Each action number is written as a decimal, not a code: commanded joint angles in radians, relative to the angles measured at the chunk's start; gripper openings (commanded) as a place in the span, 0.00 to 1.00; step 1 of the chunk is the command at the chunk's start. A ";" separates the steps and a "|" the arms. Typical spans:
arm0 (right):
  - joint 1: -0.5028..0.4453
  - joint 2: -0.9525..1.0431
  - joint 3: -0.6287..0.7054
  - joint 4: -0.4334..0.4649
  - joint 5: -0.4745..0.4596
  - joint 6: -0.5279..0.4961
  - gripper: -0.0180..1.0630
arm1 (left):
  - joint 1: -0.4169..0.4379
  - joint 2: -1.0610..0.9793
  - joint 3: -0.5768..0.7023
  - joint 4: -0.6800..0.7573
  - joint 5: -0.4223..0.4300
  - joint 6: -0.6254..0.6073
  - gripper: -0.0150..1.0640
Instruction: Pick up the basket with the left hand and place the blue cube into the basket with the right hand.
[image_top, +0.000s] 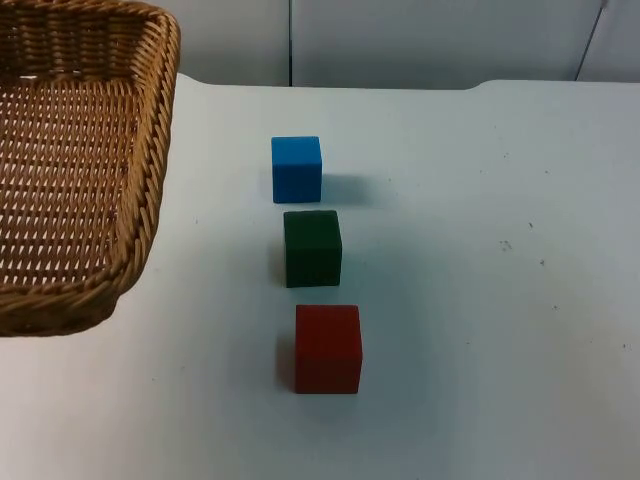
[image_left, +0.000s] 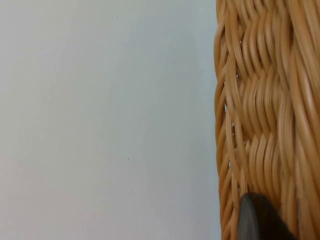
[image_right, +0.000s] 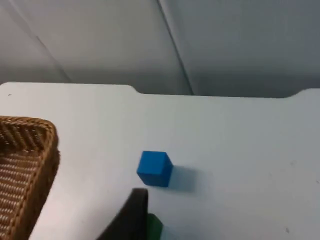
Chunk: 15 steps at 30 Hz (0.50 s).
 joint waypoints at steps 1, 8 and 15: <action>0.091 0.110 -0.089 0.011 -0.022 -0.030 0.93 | 0.004 -0.013 0.001 -0.035 0.011 0.009 0.01; 0.433 0.460 -0.365 -0.402 -0.100 0.341 0.93 | 0.004 -0.013 0.001 -0.031 0.019 0.009 0.01; 0.594 0.729 -0.539 -0.772 -0.071 0.688 0.93 | 0.004 -0.013 0.001 -0.031 0.032 0.009 0.01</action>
